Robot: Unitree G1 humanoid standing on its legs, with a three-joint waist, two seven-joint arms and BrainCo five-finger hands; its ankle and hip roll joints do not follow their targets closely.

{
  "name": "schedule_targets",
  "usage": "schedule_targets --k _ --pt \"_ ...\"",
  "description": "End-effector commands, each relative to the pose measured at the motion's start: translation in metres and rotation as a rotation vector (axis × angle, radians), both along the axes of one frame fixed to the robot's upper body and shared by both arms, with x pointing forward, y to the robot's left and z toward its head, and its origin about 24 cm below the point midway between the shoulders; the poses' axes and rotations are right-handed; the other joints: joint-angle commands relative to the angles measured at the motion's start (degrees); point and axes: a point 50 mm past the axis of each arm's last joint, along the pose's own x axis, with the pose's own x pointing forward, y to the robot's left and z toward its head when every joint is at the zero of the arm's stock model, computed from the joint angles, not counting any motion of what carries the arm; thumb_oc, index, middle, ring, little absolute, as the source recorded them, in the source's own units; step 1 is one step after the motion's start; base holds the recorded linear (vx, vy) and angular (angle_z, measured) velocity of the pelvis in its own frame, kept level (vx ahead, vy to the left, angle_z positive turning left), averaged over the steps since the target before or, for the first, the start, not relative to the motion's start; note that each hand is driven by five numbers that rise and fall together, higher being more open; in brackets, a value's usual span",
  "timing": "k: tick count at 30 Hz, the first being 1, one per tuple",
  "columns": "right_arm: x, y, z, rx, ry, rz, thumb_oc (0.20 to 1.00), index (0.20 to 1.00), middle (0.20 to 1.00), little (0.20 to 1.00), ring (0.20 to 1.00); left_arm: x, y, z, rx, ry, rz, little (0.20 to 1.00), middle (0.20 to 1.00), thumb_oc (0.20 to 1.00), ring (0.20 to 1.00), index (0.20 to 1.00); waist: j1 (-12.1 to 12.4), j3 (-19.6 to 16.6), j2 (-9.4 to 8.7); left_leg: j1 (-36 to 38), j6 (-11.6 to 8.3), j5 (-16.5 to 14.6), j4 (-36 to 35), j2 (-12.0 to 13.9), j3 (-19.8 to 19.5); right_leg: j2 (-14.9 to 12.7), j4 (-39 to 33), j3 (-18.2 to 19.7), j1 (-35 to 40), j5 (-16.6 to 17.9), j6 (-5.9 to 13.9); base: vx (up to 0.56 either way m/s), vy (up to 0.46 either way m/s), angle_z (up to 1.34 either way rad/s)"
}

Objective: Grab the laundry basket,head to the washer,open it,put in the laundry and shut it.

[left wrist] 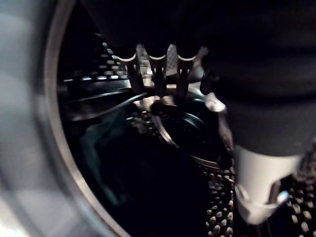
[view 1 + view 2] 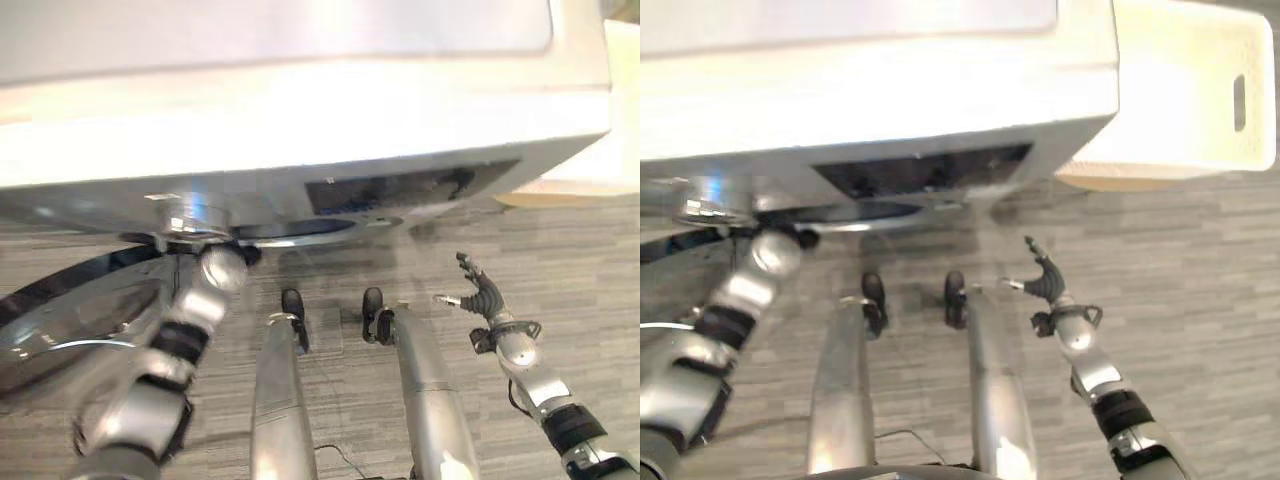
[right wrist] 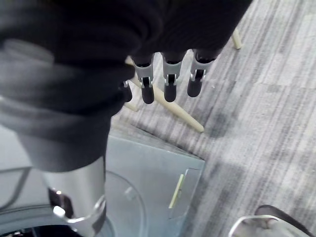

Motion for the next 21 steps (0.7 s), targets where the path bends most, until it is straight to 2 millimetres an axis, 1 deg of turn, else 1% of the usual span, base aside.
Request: schedule_targets --k 1,2,3,5,6,7,8,9,10,11,12,13,14,15,16,19,21 --pt "-0.004 -0.009 -0.009 -0.021 0.036 -0.046 1.000 1.000 1.000 1.000 1.000 -0.013 0.007 -0.009 -0.135 0.006 -0.033 1.000 1.000 1.000 1.000 1.000 0.7 -1.9 -0.61 9.1 3.60 -5.7 -1.9 -1.9 3.3 -0.3 -16.3 2.8 8.9 6.4 6.82 0.08 0.038 0.25" --pt "-0.010 -0.013 -0.017 -0.021 0.073 -0.058 1.000 1.000 1.000 1.000 1.000 -0.023 0.008 -0.025 -0.138 0.058 -0.031 1.000 1.000 1.000 1.000 1.000 0.9 -1.9 -0.75 12.0 3.47 -5.1 -4.4 -2.3 3.5 -0.6 -18.5 2.5 11.7 7.1 7.08 0.09 0.037 0.26" --pt "-0.010 -0.013 -0.017 -0.022 0.074 -0.058 1.000 1.000 1.000 1.000 1.000 -0.024 0.008 -0.025 -0.138 0.059 -0.031 1.000 1.000 1.000 1.000 1.000 0.9 -1.6 -0.83 12.6 3.47 -4.9 -4.8 -2.3 3.6 -0.7 -18.8 2.5 12.2 7.2 7.09 0.06 0.028 0.17" --pt "-0.019 -0.018 -0.031 -0.017 0.136 -0.092 1.000 1.000 1.000 1.000 1.000 -0.042 0.008 -0.053 -0.174 0.160 -0.024 1.000 1.000 1.000 1.000 1.000 1.4 -1.7 -0.95 18.5 3.22 -3.8 -10.1 -3.3 3.8 -1.0 -23.3 2.3 17.6 8.6 7.64 0.09 0.044 0.20" --pt "-0.024 -0.021 -0.036 -0.015 0.158 -0.107 1.000 1.000 1.000 1.000 1.000 -0.053 0.012 -0.067 -0.183 0.210 -0.003 1.000 1.000 1.000 1.000 1.000 1.6 -1.7 -1.03 22.2 2.87 -2.8 -13.5 -3.7 3.9 -1.2 -26.2 2.0 21.1 9.7 8.22 0.12 0.043 0.11" --pt "-0.028 -0.023 -0.040 -0.010 0.179 -0.116 1.000 1.000 1.000 1.000 1.000 -0.062 0.014 -0.077 -0.208 0.247 0.010 1.000 1.000 1.000 1.000 1.000 1.9 -1.8 -1.12 25.0 2.77 -2.2 -15.9 -4.1 4.0 -1.3 -28.6 1.7 23.9 10.2 8.39 0.10 0.043 -0.03" --pt "-0.039 -0.028 -0.051 0.007 0.227 -0.150 1.000 1.000 1.000 1.000 1.000 -0.081 0.020 -0.095 -0.256 0.312 0.052 1.000 1.000 1.000 1.000 1.000 2.0 -2.2 -1.65 30.4 2.80 1.1 -22.4 -5.2 4.6 -1.8 -34.1 1.1 29.1 13.0 8.58 0.11 0.042 0.03" --pt "-0.044 -0.030 -0.056 0.016 0.251 -0.164 1.000 1.000 1.000 1.000 1.000 -0.089 0.022 -0.103 -0.268 0.344 0.067 1.000 1.000 1.000 1.000 1.000 2.2 -2.6 -1.69 33.1 2.65 1.7 -24.9 -5.3 4.7 -2.0 -35.9 0.8 31.6 13.6 8.92 0.08 0.032 0.12" --pt "-0.044 -0.030 -0.056 0.016 0.251 -0.164 1.000 1.000 1.000 1.000 1.000 -0.089 0.022 -0.103 -0.268 0.345 0.067 1.000 1.000 1.000 1.000 1.000 2.2 -2.4 -1.72 33.4 2.64 1.8 -25.1 -5.3 4.7 -2.0 -36.0 0.8 31.8 13.6 8.93 0.12 0.029 0.12" --pt "-0.049 -0.031 -0.061 0.037 0.271 -0.186 1.000 1.000 1.000 1.000 1.000 -0.097 0.024 -0.110 -0.285 0.374 0.088 1.000 1.000 1.000 1.000 1.000 2.3 -3.0 -1.78 35.8 2.47 2.5 -27.2 -5.5 4.8 -2.1 -38.0 0.6 34.4 14.3 9.27 0.17 0.052 0.05" --pt "-0.057 -0.034 -0.067 0.068 0.300 -0.216 1.000 1.000 1.000 1.000 1.000 -0.111 0.032 -0.120 -0.294 0.416 0.124 1.000 1.000 1.000 1.000 1.000 2.4 -4.4 -1.83 40.2 2.30 3.4 -31.4 -5.7 5.1 -1.9 -41.4 0.6 38.3 15.1 9.86 0.17 0.052 -0.05" --pt "-0.057 -0.034 -0.067 0.068 0.300 -0.216 1.000 1.000 1.000 1.000 1.000 -0.111 0.032 -0.120 -0.294 0.416 0.124 1.000 1.000 1.000 1.000 1.000 2.4 -4.3 -1.85 40.4 2.30 3.5 -31.5 -5.8 5.2 -1.9 -41.5 0.6 38.4 15.2 9.86 0.16 0.063 -0.08" --pt "-0.062 -0.035 -0.071 0.079 0.318 -0.227 1.000 1.000 1.000 1.000 1.000 -0.118 0.033 -0.125 -0.298 0.440 0.137 1.000 1.000 1.000 1.000 1.000 2.5 -5.1 -1.85 42.4 2.25 3.9 -33.3 -5.9 5.4 -1.8 -42.9 0.4 40.2 15.5 10.18 0.05 0.025 -0.04" --pt "-0.062 -0.035 -0.071 0.080 0.318 -0.227 1.000 1.000 1.000 1.000 1.000 -0.118 0.034 -0.125 -0.298 0.440 0.137 1.000 1.000 1.000 1.000 1.000 2.4 -5.2 -1.93 42.3 2.26 4.3 -33.6 -6.0 5.4 -1.9 -43.0 0.4 40.1 15.6 10.18 0.15 0.079 -0.03" --pt "-0.069 -0.037 -0.077 0.094 0.348 -0.245 1.000 1.000 1.000 1.000 1.000 -0.129 0.037 -0.133 -0.310 0.476 0.162 1.000 1.000 1.000 1.000 1.000 2.4 -7.0 -1.83 45.9 2.29 4.7 -36.7 -6.5 5.8 -1.5 -45.9 0.6 43.5 16.2 10.60 0.15 0.076 0.00" --pt "-0.078 -0.036 -0.084 0.113 0.384 -0.259 1.000 1.000 1.000 1.000 1.000 -0.142 0.041 -0.142 -0.293 0.531 0.180 1.000 1.000 1.000 1.000 1.000 2.4 -9.1 -1.66 50.0 2.43 4.7 -39.4 -7.1 6.3 -1.4 -48.4 1.1 46.8 16.7 10.97 0.14 0.104 -0.05" --pt "-0.083 -0.035 -0.088 0.116 0.406 -0.263 1.000 1.000 1.000 1.000 1.000 -0.149 0.041 -0.148 -0.279 0.565 0.174 1.000 1.000 1.000 1.000 1.000 2.2 -10.4 -1.45 52.2 2.68 4.7 -41.2 -7.9 6.8 -1.7 -50.2 1.9 48.2 18.0 11.71 0.06 0.154 -0.14"
